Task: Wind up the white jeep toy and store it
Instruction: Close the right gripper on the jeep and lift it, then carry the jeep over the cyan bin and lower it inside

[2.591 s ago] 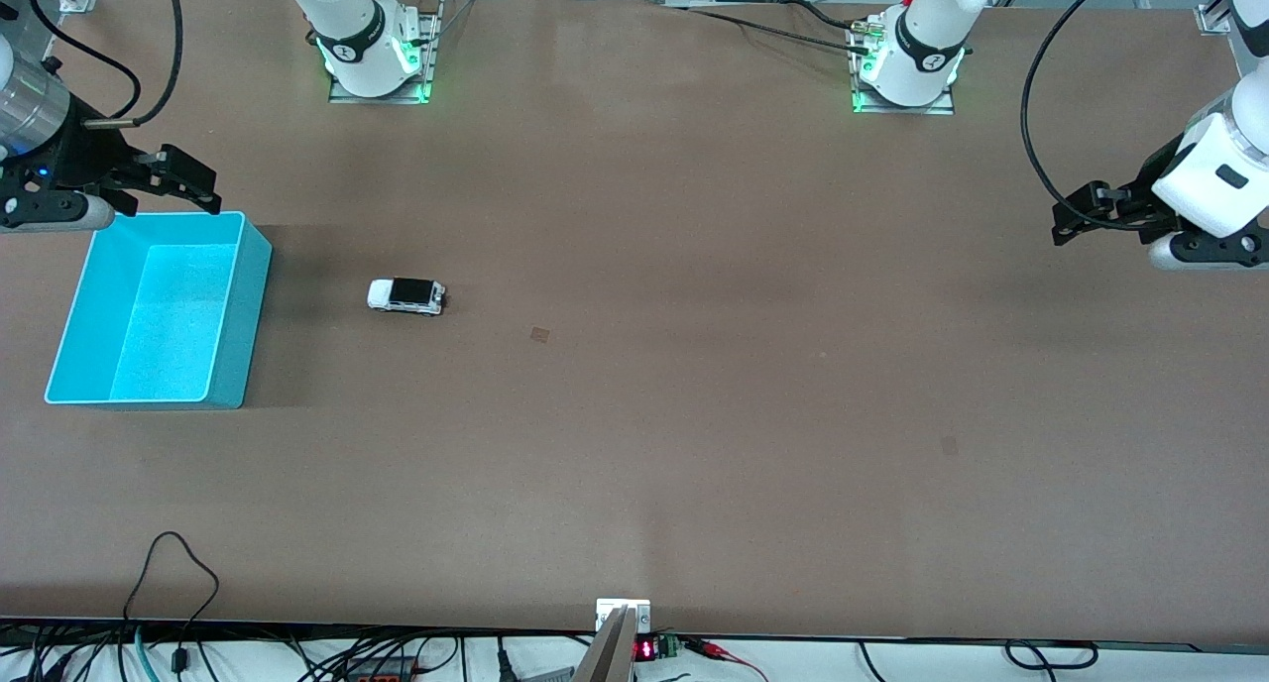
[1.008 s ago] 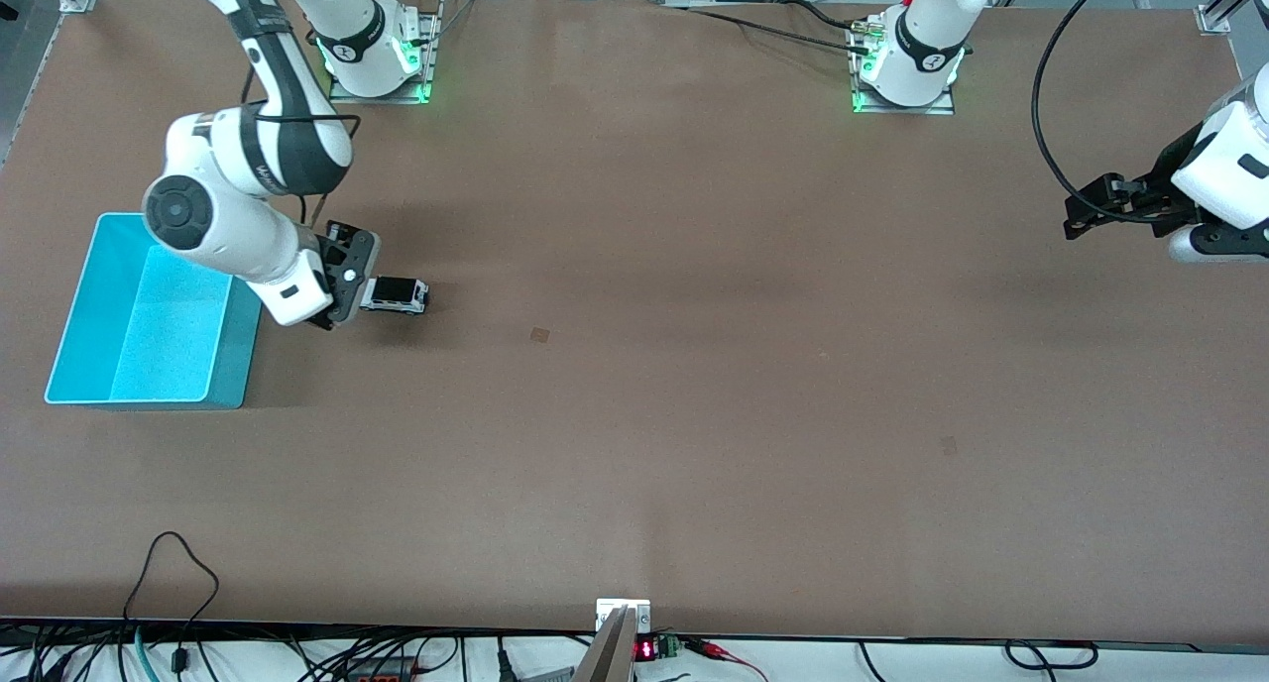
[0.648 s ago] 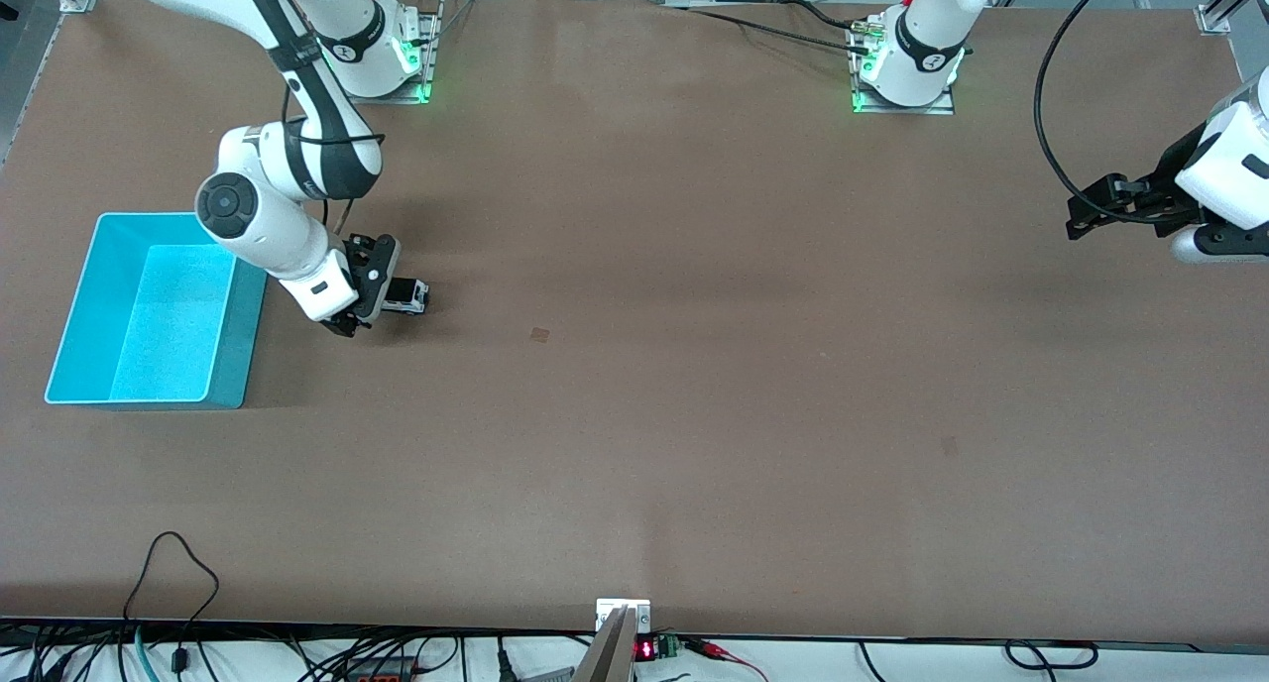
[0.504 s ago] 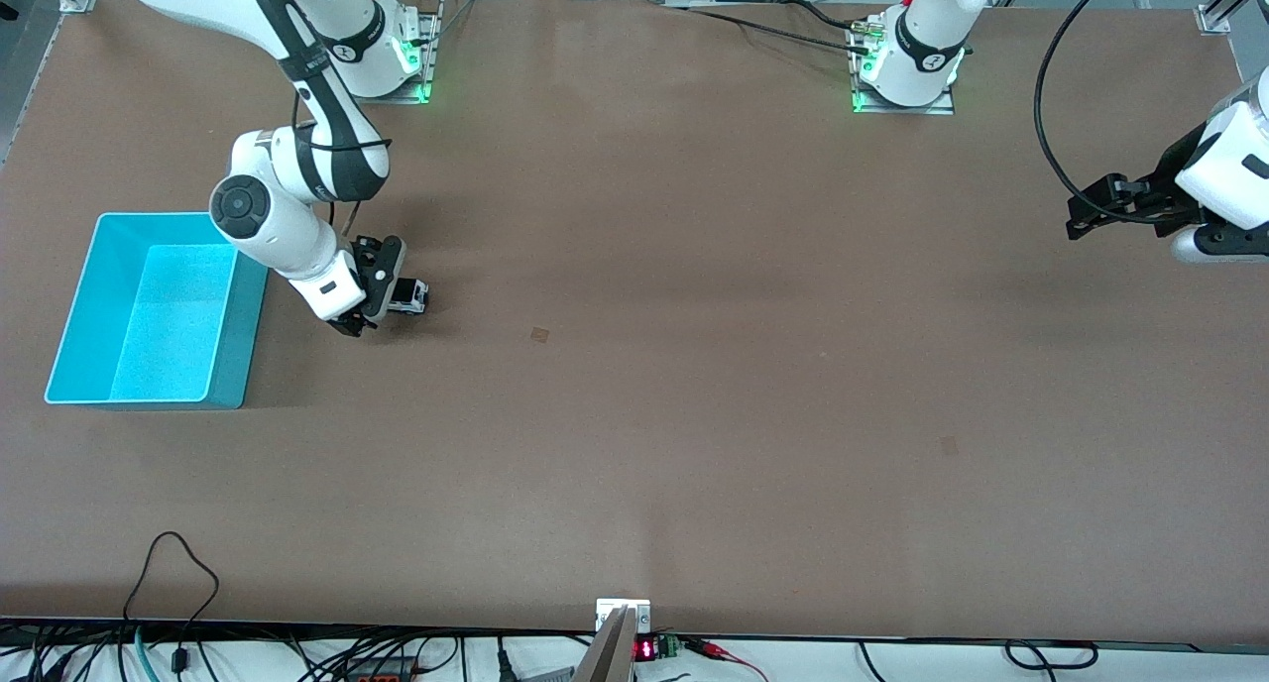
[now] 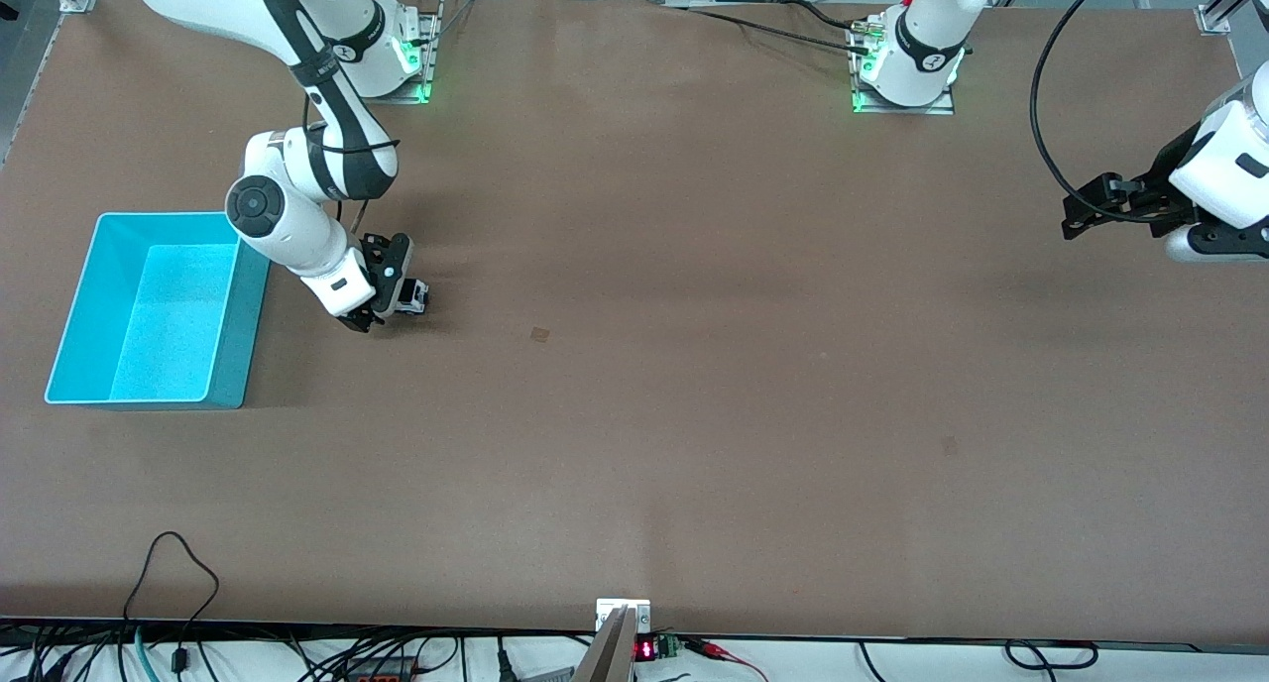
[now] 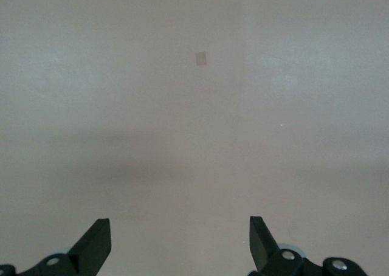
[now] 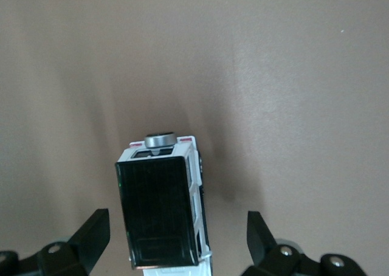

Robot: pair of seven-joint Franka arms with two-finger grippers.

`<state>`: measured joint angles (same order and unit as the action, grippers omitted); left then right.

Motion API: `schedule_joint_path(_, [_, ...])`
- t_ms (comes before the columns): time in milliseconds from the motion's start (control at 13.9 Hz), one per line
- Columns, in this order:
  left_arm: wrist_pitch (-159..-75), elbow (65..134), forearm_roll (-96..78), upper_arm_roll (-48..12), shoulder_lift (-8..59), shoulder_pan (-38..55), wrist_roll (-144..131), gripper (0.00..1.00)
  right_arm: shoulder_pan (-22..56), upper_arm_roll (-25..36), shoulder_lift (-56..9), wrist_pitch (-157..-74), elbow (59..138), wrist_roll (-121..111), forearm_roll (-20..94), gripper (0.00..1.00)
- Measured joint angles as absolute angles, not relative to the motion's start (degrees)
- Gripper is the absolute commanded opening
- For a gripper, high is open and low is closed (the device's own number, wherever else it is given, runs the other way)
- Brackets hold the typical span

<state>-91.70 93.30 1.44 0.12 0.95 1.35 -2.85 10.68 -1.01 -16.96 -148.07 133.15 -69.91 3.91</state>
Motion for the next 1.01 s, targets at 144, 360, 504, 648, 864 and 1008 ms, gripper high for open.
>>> schedule_joint_path(144, [-91.7, 93.3, 1.4, 0.1, 1.0, 1.3, -2.9, 1.00, 10.7, -1.0, -17.0, -148.5, 133.5, -69.9, 3.9, 0.55])
schedule_joint_path(360, [-91.7, 93.3, 1.4, 0.2, 1.0, 1.3, -2.9, 1.00, 10.7, -1.0, -16.8, -148.8, 133.5, -69.9, 3.9, 0.00])
schedule_joint_path(504, [-91.6, 93.3, 1.4, 0.3, 1.0, 1.2, -2.9, 1.00, 10.7, -1.0, -16.6, -148.8, 133.5, -69.9, 3.9, 0.00])
schedule_joint_path(648, [-91.6, 93.3, 1.4, 0.3, 1.0, 1.1, -2.9, 1.00, 10.7, -1.0, -16.3, -148.8, 133.5, -69.6, 3.9, 0.00])
schedule_joint_path(864, [-91.6, 93.3, 1.4, 0.2, 1.0, 1.1, -2.9, 1.00, 10.7, -0.7, -14.6, -146.8, 132.4, -65.2, 4.0, 0.00])
schedule_joint_path(1008, [-91.4, 93.3, 1.4, 0.2, 1.0, 1.1, -2.9, 1.00, 10.6, -0.4, -12.9, -143.4, 131.1, -60.9, 4.0, 0.00])
